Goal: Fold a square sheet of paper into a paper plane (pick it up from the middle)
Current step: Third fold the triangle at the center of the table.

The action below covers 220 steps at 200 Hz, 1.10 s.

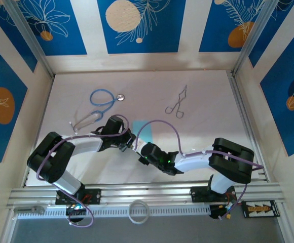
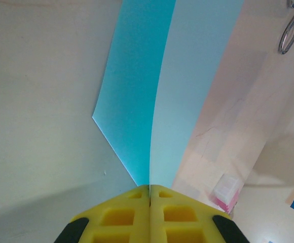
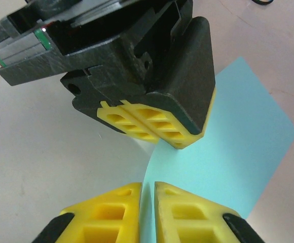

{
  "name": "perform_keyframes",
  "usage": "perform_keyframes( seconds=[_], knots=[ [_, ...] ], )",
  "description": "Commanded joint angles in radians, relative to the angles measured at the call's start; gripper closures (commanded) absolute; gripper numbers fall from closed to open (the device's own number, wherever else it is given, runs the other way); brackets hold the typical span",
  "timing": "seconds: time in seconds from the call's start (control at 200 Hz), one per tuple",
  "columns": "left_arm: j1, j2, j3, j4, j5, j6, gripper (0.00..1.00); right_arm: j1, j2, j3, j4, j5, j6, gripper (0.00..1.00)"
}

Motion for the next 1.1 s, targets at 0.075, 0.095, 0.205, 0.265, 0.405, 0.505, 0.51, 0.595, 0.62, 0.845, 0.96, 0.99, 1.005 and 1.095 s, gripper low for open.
perform_keyframes(
  seconds=[0.075,0.095,0.205,0.265,0.405,0.505,0.51,0.595,0.62,0.845,0.96,0.99,1.005,1.095],
  knots=[
    [-0.006,-0.017,0.012,-0.028,-0.013,0.021,0.96,-0.006,-0.013,0.004,0.003,-0.004,0.027,0.94],
    [-0.005,-0.017,0.013,-0.03,-0.013,0.024,0.94,-0.008,-0.013,0.004,0.0,-0.007,0.032,0.95],
    [-0.002,-0.037,0.034,-0.088,-0.032,0.072,0.8,-0.018,-0.023,0.005,-0.017,-0.037,0.061,0.99],
    [0.002,-0.056,0.054,-0.142,-0.055,0.11,0.74,-0.029,-0.03,0.004,-0.03,-0.071,0.085,0.99],
    [0.04,-0.091,0.121,-0.287,-0.094,0.219,0.63,-0.087,-0.06,-0.008,-0.05,-0.268,0.157,1.0],
    [0.09,-0.102,0.162,-0.337,-0.091,0.292,0.62,-0.163,-0.078,-0.019,-0.05,-0.476,0.237,1.0],
    [0.093,-0.102,0.164,-0.337,-0.091,0.295,0.62,-0.169,-0.079,-0.02,-0.049,-0.485,0.241,1.0],
    [0.134,-0.077,0.205,-0.328,-0.043,0.365,0.62,-0.242,-0.082,-0.034,-0.018,-0.642,0.317,1.0],
    [0.141,-0.063,0.224,-0.325,-0.019,0.388,0.63,-0.263,-0.08,-0.037,-0.008,-0.686,0.335,1.0],
    [0.148,0.132,0.425,-0.37,0.151,0.548,0.73,-0.366,-0.035,-0.015,0.01,-0.9,0.451,1.0],
    [0.14,0.232,0.508,-0.391,0.209,0.584,0.78,-0.386,-0.01,0.011,0.0,-0.953,0.49,1.0],
    [0.136,0.26,0.534,-0.417,0.212,0.595,0.79,-0.386,-0.006,0.014,0.0,-0.96,0.492,1.0],
    [0.136,0.273,0.546,-0.429,0.212,0.603,0.8,-0.386,-0.004,0.018,0.001,-0.964,0.492,1.0],
    [0.12,0.34,0.604,-0.508,0.185,0.649,0.83,-0.386,0.004,0.022,0.0,-0.961,0.503,1.0]
  ],
)
